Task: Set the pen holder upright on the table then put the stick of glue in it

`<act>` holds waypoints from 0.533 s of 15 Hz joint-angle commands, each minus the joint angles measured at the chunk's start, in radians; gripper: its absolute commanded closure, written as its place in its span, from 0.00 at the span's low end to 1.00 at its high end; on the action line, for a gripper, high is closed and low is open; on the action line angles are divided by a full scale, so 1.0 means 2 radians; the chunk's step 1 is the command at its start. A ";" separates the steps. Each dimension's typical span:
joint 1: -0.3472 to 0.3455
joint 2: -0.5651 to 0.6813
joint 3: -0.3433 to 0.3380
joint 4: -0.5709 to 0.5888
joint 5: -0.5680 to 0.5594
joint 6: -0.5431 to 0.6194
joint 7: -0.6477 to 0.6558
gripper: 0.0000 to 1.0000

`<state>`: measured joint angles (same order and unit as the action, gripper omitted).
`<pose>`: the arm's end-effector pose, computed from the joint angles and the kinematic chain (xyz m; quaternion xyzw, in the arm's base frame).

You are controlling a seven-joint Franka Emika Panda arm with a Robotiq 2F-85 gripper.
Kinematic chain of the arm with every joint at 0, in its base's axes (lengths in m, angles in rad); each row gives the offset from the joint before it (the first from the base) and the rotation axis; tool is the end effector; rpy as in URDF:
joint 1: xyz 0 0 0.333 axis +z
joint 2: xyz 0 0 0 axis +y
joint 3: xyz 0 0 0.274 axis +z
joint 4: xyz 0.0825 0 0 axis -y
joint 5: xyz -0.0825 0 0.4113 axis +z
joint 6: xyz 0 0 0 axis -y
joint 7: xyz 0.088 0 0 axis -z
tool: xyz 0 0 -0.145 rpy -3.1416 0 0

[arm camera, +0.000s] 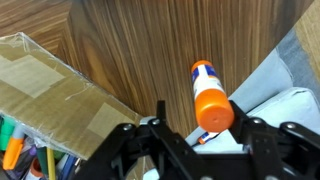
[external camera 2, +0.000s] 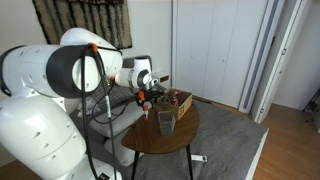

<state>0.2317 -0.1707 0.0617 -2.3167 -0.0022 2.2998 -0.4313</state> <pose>0.5113 0.1538 0.3325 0.9321 0.3540 0.0761 0.0114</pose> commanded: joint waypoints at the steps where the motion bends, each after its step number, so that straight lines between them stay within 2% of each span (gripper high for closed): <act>1: -0.010 0.011 0.007 0.021 0.007 -0.010 -0.001 0.70; 5: -0.020 -0.016 0.004 0.038 -0.004 -0.036 0.001 0.97; 7: -0.025 -0.022 0.003 0.046 -0.005 -0.047 -0.001 1.00; 8: -0.027 -0.024 0.003 0.049 -0.007 -0.049 0.002 0.69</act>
<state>0.1968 -0.1898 0.0613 -2.2405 -0.0039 2.2476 -0.4313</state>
